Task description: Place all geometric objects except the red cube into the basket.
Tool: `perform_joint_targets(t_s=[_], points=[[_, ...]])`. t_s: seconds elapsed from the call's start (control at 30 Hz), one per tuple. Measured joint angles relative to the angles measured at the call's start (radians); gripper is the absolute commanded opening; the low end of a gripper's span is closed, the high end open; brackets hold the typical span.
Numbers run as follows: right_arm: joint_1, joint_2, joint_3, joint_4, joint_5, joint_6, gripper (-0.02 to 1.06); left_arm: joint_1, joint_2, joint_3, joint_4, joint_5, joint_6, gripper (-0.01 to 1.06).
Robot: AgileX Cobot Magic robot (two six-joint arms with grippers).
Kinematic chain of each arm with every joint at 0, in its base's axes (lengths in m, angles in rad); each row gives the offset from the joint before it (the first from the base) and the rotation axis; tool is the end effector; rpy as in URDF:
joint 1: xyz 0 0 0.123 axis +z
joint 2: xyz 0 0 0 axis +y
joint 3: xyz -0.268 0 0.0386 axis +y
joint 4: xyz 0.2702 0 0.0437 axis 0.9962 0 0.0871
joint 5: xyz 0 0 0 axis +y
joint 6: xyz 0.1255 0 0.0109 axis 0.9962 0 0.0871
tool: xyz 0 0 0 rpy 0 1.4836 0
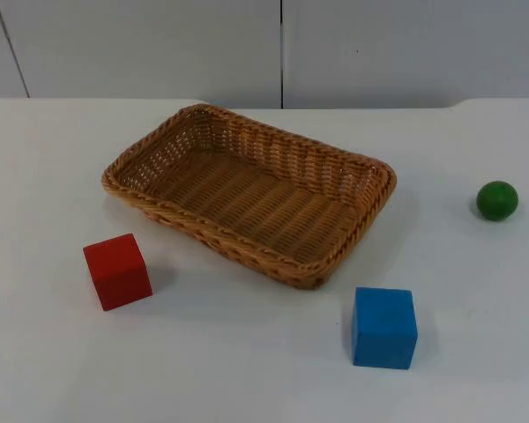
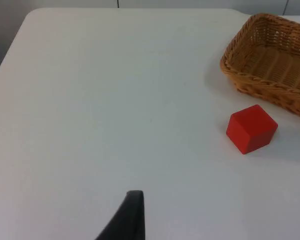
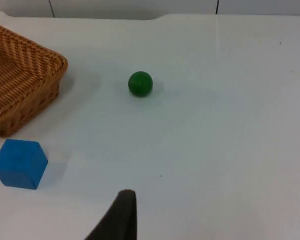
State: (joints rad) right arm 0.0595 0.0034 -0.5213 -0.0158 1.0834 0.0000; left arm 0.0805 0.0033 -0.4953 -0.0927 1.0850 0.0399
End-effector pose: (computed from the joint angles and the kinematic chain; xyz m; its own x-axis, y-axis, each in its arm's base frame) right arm 0.0571 0.0016 0.2762 -0.4591 -0.0348 -0.8877 -0.0505 0.9986 -0.0130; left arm 0.0602 -0.0055 0.2679 -0.4814 -0.0423 -0.8755 -0.0104 0.9990 -0.0426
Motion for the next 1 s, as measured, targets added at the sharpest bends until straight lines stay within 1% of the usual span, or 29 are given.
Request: perform_joint_targets(t_s=[0.13, 0.23, 0.27, 0.3, 0.47, 0.5, 0.53, 0.67, 0.7, 0.87, 1.0], points=[[0.0, 0.032, -0.039, 0.002, -0.015, 0.0, 1.05, 0.0, 0.016, -0.005, -0.002, -0.002, 0.0, 1.05], [0.0, 0.108, -0.079, 0.002, -0.06, 0.0, 1.05, 0.0, 0.074, -0.02, -0.004, -0.008, 0.0, 1.05], [0.0, 0.167, -0.104, 0.002, -0.092, 0.0, 1.05, 0.0, 0.105, -0.031, -0.004, -0.014, 0.0, 1.05], [0.0, 0.167, -0.104, 0.002, -0.092, 0.0, 1.05, 0.0, 0.105, -0.031, -0.004, -0.014, 0.0, 1.05], [0.0, 0.376, -0.17, 0.002, -0.188, 0.0, 1.05, 0.0, 0.302, -0.104, -0.015, -0.051, 0.0, 1.05], [0.0, 0.376, -0.17, 0.002, -0.188, 0.0, 1.05, 0.0, 0.302, -0.104, -0.015, -0.051, 0.0, 1.05], [0.0, 0.421, -0.182, 0.002, -0.203, 0.0, 1.05, 0.0, 0.315, -0.109, -0.015, -0.054, 0.0, 1.05], [0.0, 0.579, -0.198, 0.002, -0.275, 0.0, 1.05, 0.0, 0.479, -0.164, -0.015, -0.099, 0.0, 1.05], [0.0, 0.579, -0.198, 0.002, -0.275, 0.0, 1.05, 0.0, 0.479, -0.164, -0.015, -0.099, 0.0, 1.05], [0.0, 0.733, -0.201, 0.002, -0.345, 0.0, 1.05, 0.0, 0.603, -0.172, -0.028, -0.142, 0.0, 1.05], [0.0, 0.797, -0.201, 0.002, -0.371, 0.0, 1.05, 0.0, 0.657, -0.172, -0.055, -0.154, 0.021, 1.05]])
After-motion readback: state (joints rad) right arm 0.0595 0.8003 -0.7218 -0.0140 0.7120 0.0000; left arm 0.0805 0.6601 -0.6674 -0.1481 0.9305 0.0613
